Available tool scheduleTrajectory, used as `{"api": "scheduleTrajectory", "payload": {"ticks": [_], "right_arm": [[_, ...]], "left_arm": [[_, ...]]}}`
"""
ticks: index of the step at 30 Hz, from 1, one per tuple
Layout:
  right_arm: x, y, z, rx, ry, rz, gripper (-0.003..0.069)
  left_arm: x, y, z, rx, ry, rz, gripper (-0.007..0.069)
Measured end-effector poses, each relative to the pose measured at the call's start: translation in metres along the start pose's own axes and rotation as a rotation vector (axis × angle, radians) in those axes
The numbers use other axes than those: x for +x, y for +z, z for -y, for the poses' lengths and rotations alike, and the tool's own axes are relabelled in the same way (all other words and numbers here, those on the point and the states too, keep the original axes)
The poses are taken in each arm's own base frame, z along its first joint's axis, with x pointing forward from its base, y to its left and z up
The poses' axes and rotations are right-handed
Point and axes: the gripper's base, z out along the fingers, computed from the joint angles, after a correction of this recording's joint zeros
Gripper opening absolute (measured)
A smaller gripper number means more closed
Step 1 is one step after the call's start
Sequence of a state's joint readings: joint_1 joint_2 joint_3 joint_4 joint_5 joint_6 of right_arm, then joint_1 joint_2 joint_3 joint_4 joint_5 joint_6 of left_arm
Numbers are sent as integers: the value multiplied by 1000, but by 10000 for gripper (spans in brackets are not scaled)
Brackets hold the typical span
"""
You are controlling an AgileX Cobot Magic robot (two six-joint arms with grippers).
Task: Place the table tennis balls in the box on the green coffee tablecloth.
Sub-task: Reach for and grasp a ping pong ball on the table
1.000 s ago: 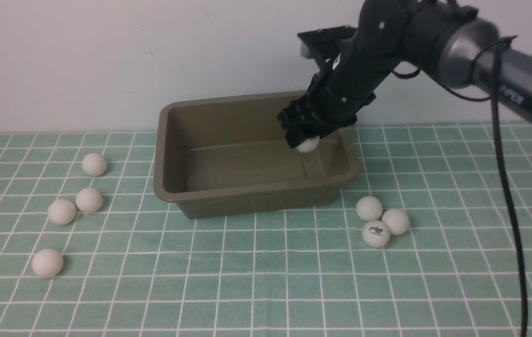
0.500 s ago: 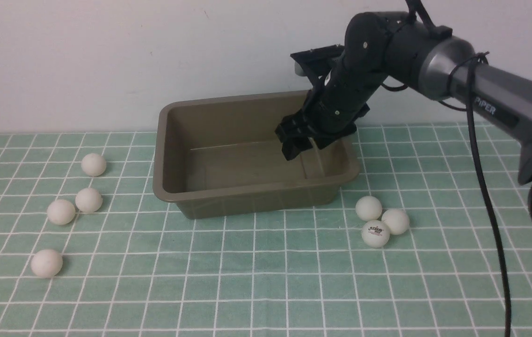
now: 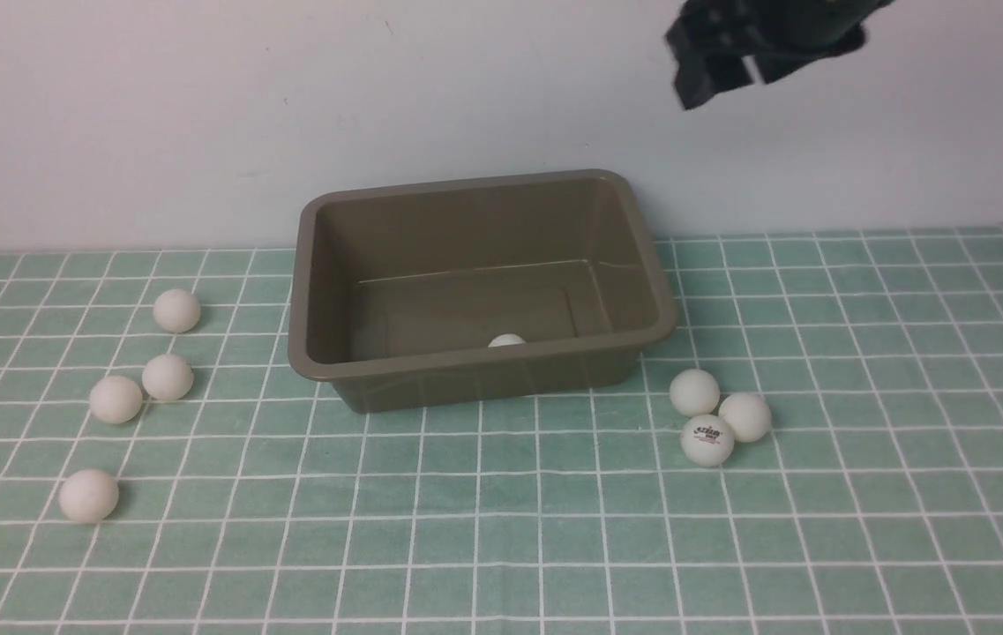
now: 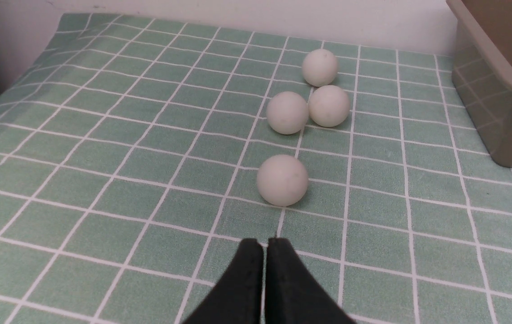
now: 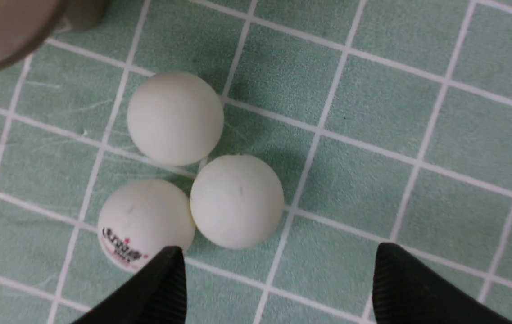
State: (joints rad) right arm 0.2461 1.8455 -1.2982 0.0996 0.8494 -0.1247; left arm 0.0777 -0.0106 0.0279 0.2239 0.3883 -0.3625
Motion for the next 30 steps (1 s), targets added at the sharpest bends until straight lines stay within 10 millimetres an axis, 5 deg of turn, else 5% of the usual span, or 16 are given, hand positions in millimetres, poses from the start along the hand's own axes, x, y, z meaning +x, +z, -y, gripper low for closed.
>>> {"api": "scheduleTrajectory", "payload": {"ticks": [16, 25, 30], "right_arm": [[0, 44, -4, -67, -6, -11, 463], [2, 55, -3, -68, -12, -31, 455], [2, 56, -3, -67, -15, -30, 391]], "left_arm": [[0, 0, 0, 0, 0, -1, -4], [0, 0, 0, 0, 0, -1, -4], [0, 0, 0, 0, 0, -1, -4]]}}
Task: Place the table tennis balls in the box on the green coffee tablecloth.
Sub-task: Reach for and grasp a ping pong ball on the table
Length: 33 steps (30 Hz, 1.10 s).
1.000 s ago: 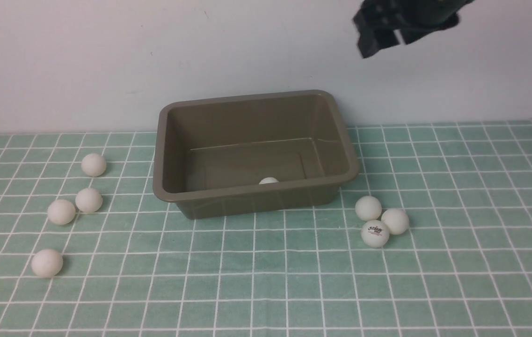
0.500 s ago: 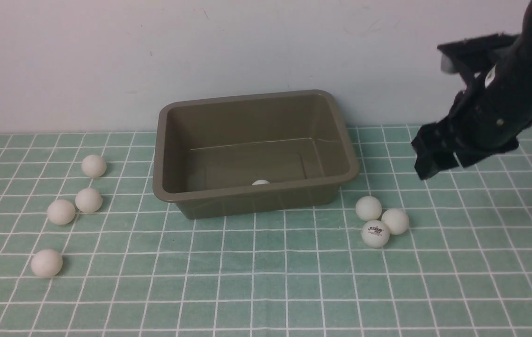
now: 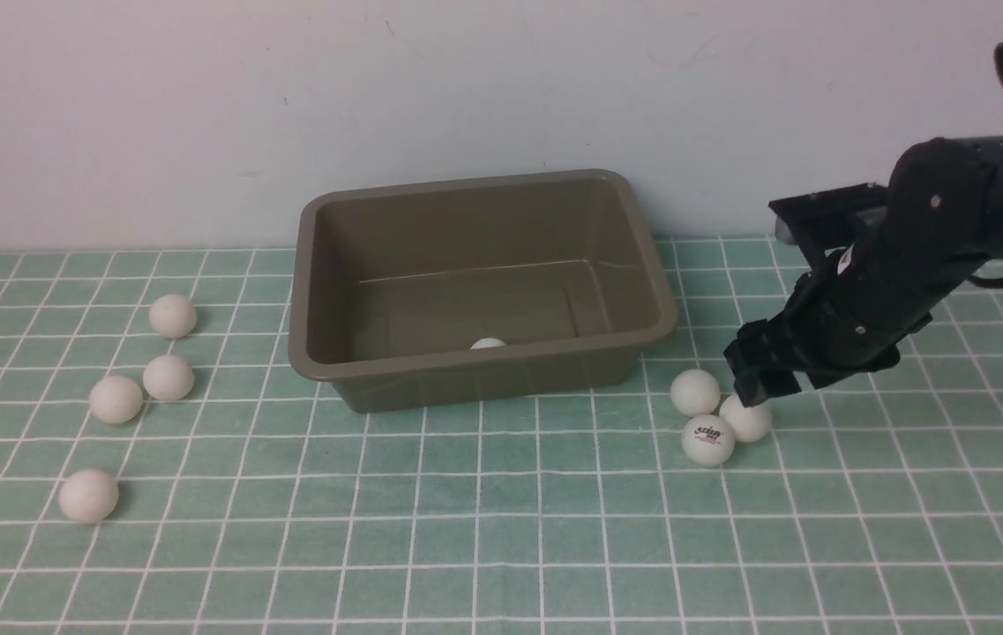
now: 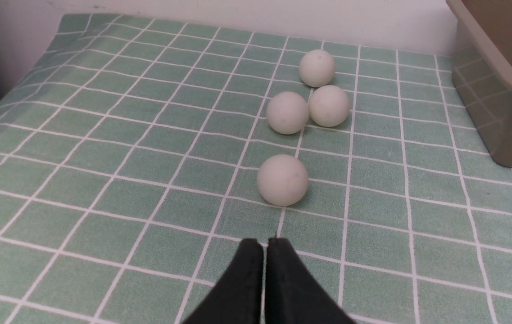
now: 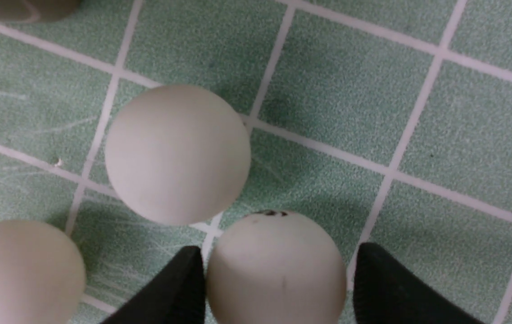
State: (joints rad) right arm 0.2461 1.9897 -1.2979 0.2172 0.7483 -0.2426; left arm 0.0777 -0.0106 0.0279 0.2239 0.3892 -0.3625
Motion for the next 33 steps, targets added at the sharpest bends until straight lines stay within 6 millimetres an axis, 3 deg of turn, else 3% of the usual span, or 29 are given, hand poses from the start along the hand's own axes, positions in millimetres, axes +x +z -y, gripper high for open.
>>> {"api": "scheduleTrajectory", "payload": {"ticks": [2, 9, 13, 21, 26, 30, 33], "right_arm": [[0, 0, 0, 0, 0, -1, 356], [3, -3, 0, -1, -7, -43, 356], [0, -17, 0, 6, 0, -99, 356], [-34, -82, -9, -22, -3, -8, 356], [-72, -133, -36, -95, -96, 220, 356], [-90, -144, -56, -124, -147, 322, 356], [-105, -140, -73, -143, -179, 363, 356]], "left_arm": [[0, 0, 0, 0, 0, 0, -4], [0, 0, 0, 0, 0, 0, -4], [0, 0, 0, 0, 0, 0, -4], [0, 0, 0, 0, 0, 0, -4], [0, 0, 0, 0, 0, 0, -4], [0, 0, 0, 0, 0, 0, -4], [0, 0, 0, 0, 0, 0, -4]]}}
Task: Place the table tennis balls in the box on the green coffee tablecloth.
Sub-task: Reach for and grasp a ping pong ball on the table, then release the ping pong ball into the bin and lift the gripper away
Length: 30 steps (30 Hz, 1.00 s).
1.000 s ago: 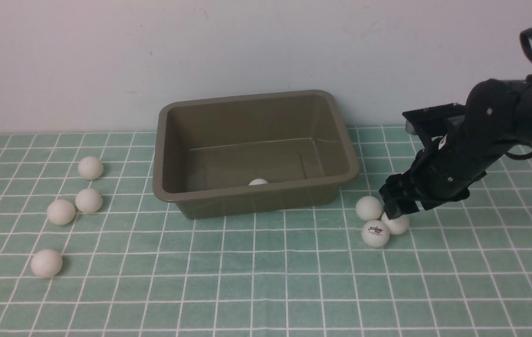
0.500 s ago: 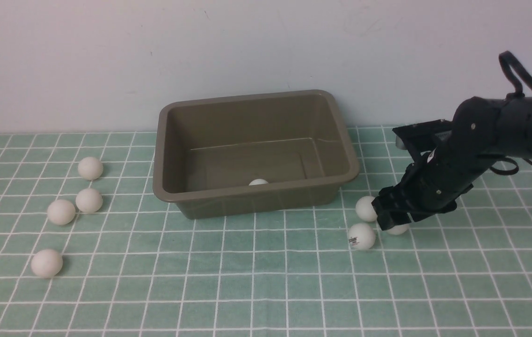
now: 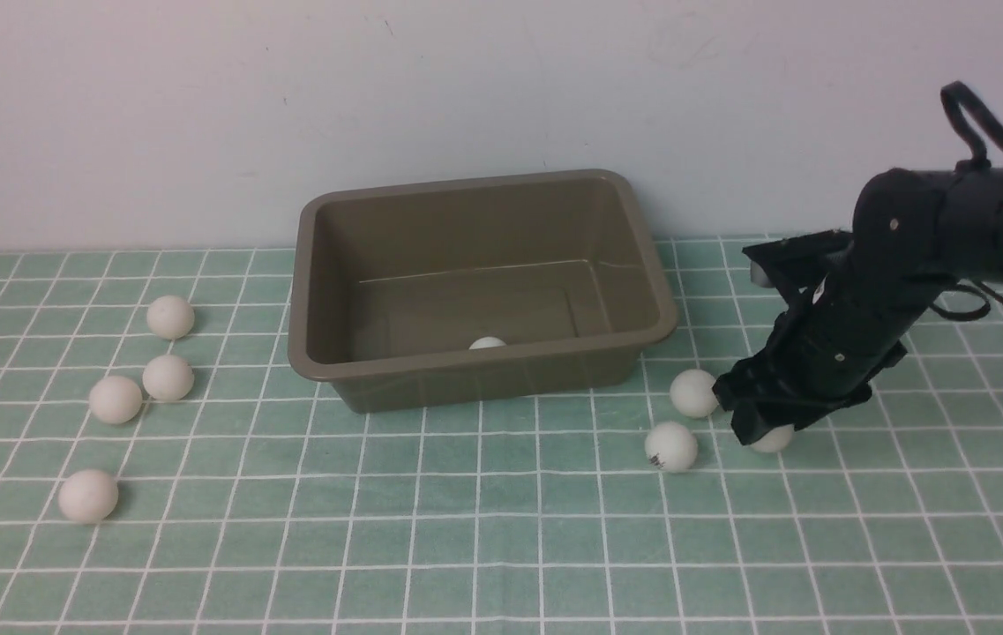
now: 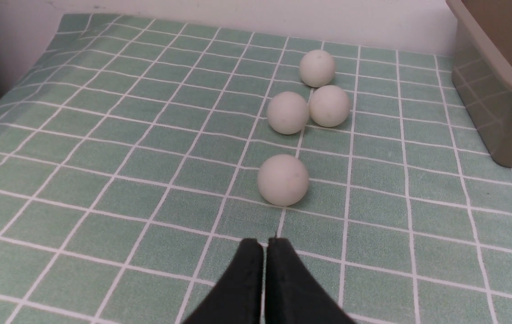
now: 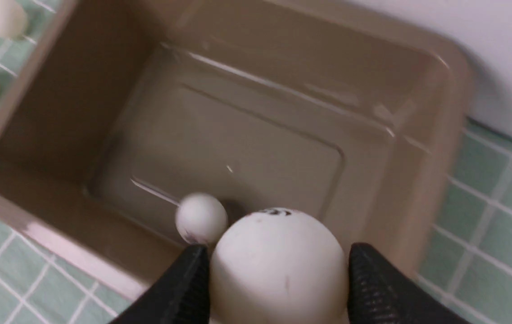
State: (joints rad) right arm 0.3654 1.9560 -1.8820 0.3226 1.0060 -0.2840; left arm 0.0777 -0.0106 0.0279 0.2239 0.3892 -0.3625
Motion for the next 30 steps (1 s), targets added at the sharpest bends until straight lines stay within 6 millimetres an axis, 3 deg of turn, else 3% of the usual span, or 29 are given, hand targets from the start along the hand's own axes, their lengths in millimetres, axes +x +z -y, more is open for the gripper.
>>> {"api": "scheduleTrajectory", "payload": {"ticks": [5, 10, 15, 24, 30], "right_arm": [[-7, 38, -11, -30, -29, -21, 356], [2, 98, -7, -49, -28, -98, 356], [9, 118, -3, -52, -21, -125, 357], [14, 125, -3, -70, 21, -161, 460], [-1, 101, -6, -70, 28, -198, 476]], "left_arm": [[0, 0, 0, 0, 0, 0, -4], [0, 0, 0, 0, 0, 0, -4], [0, 0, 0, 0, 0, 0, -4], [0, 0, 0, 0, 0, 0, -4], [0, 0, 0, 0, 0, 0, -4]]}}
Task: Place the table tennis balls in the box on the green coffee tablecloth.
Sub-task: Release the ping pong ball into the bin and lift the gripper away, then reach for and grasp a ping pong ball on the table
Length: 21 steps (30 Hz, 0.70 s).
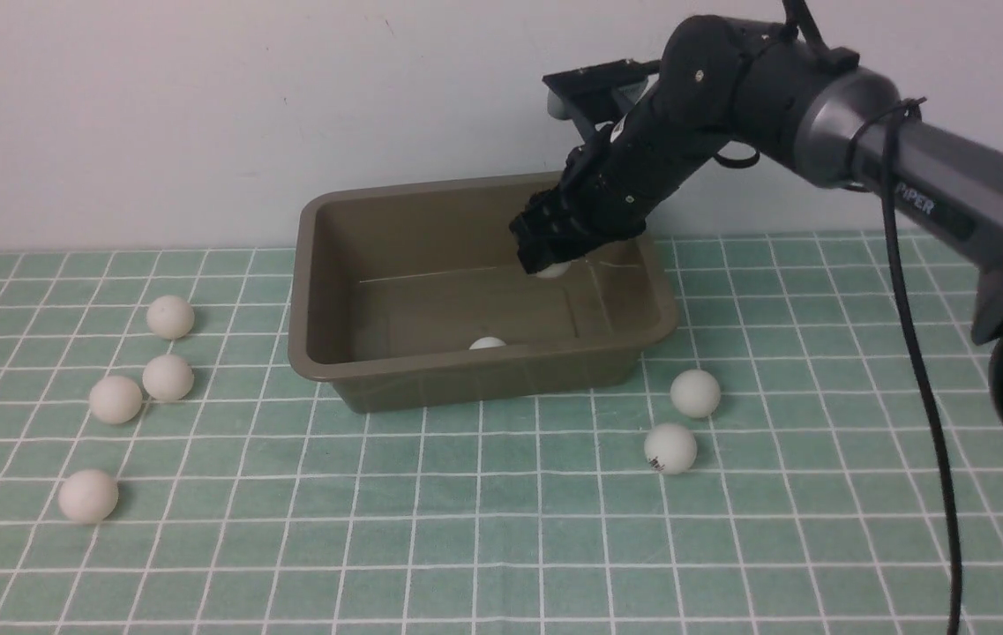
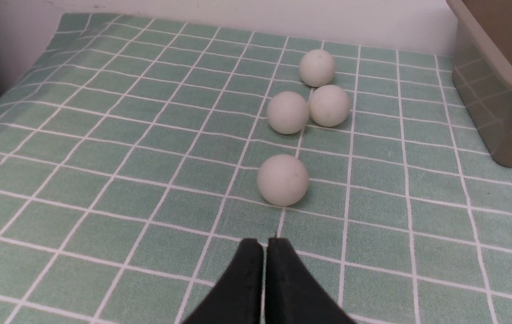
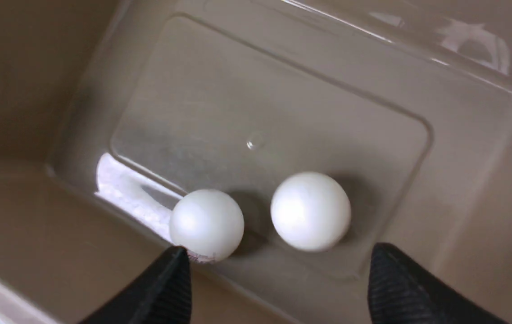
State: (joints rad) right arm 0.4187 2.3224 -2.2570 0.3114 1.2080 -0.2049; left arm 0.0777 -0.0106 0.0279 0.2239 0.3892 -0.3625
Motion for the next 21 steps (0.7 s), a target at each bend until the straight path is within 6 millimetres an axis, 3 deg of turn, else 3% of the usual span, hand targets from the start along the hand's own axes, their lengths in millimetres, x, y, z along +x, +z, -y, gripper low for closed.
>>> {"api": "scheduleTrajectory", "payload": {"ticks": [4, 6, 12, 15, 18, 21], "right_arm": [[-10, -32, 6, 56, 50, 51, 476], [-12, -62, 13, 107, 84, 92, 477], [-7, -123, 27, 176, 131, 164, 477], [2, -152, 31, 198, 154, 189, 477], [29, -196, 35, 234, 190, 199, 477], [47, -203, 32, 240, 196, 164, 477]], "left_arm": [[0, 0, 0, 0, 0, 0, -4], [0, 0, 0, 0, 0, 0, -4], [0, 0, 0, 0, 0, 0, -4], [0, 0, 0, 0, 0, 0, -4], [0, 0, 0, 0, 0, 0, -4], [0, 0, 0, 0, 0, 0, -4]]}}
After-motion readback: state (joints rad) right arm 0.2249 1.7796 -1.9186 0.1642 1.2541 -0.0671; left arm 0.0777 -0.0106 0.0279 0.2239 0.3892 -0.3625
